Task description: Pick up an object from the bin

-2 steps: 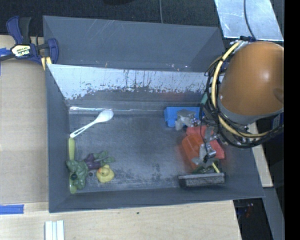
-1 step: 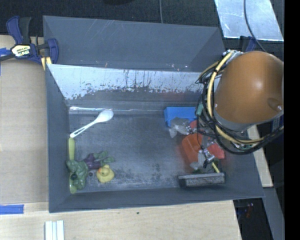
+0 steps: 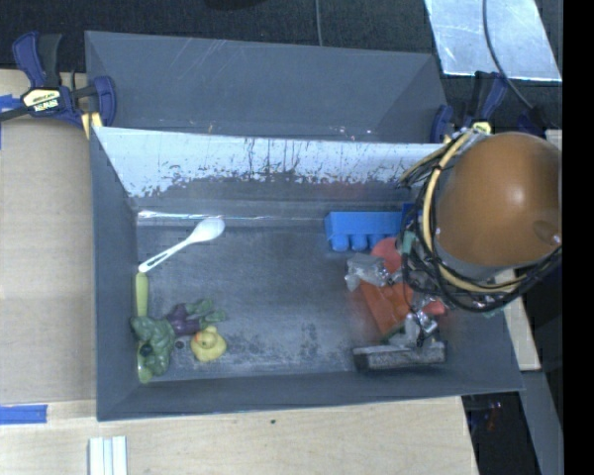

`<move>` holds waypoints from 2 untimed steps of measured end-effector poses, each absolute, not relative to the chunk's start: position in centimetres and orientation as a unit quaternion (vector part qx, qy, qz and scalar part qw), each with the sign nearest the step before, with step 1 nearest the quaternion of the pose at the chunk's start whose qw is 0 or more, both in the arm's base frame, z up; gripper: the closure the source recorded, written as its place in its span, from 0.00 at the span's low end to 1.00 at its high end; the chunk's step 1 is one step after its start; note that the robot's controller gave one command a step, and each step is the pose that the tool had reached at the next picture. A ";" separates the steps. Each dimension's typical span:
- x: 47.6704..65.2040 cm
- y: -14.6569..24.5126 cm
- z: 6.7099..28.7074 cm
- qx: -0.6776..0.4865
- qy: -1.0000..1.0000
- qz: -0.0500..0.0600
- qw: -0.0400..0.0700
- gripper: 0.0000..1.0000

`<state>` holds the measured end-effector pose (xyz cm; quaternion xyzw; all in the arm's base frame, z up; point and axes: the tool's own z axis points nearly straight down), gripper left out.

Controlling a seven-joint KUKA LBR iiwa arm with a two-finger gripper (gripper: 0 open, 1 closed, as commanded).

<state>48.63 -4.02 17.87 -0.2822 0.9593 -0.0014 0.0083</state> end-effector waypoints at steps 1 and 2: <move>48.6 -4.0 16.9 -0.321 0.947 -0.002 0.009 0.00; 49.3 -3.8 16.8 -0.227 0.974 -0.002 0.011 0.00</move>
Offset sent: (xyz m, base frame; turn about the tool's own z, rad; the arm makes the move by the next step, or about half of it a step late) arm 0.0112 0.0014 -0.0121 0.3182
